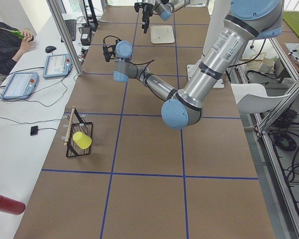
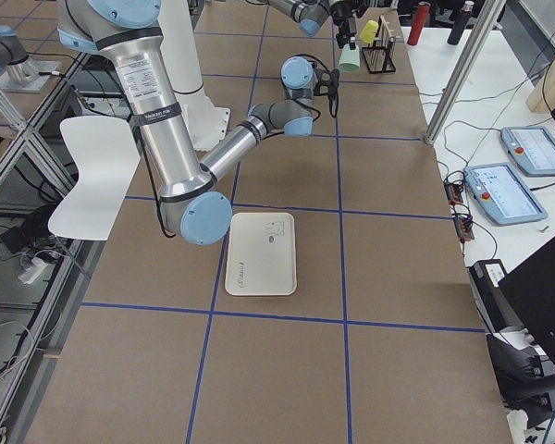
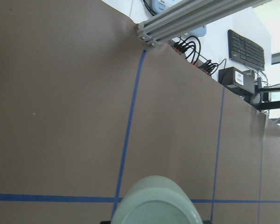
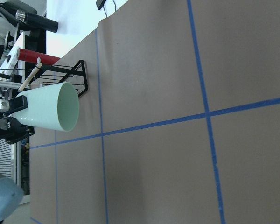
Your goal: Left arm grabs green cup and hands to right arm on tray
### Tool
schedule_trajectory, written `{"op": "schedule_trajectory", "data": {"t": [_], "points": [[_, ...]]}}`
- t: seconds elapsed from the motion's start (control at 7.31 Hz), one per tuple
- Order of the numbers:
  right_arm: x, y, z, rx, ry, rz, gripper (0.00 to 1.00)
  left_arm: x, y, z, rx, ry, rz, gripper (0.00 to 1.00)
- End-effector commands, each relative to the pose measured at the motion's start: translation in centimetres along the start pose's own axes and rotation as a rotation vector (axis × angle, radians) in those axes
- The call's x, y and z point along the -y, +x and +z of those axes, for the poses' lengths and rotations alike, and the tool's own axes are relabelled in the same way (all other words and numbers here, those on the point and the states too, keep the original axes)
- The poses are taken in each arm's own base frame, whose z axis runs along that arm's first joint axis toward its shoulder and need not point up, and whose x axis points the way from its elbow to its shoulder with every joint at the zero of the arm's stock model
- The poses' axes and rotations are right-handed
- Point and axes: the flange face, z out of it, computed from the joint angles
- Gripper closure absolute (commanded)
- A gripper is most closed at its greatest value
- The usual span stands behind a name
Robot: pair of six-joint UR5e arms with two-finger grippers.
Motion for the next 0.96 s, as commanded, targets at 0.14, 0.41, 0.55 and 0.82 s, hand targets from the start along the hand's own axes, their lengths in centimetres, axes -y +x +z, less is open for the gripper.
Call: {"op": "schedule_trajectory", "data": {"t": [0.14, 0.41, 0.55, 0.82], "points": [[-3.8, -0.6, 0.9, 0.270, -0.016, 0.086, 0.01, -3.0, 0.3, -1.3, -0.207, -0.091, -0.113, 0.78], [-7.7, -1.0, 1.6, 0.493, -0.025, 0.149, 0.02, -6.8, -1.5, 0.5, -0.338, -0.141, -0.164, 0.78], [-9.8, -0.9, 2.3, 0.602, -0.002, 0.200, 0.02, -9.1, -2.4, 1.9, -0.391, -0.146, -0.186, 0.78], [-10.1, -0.8, 2.2, 0.645, 0.024, 0.221, 0.12, -9.7, -2.4, 1.4, -0.407, -0.166, -0.212, 0.78]]}}
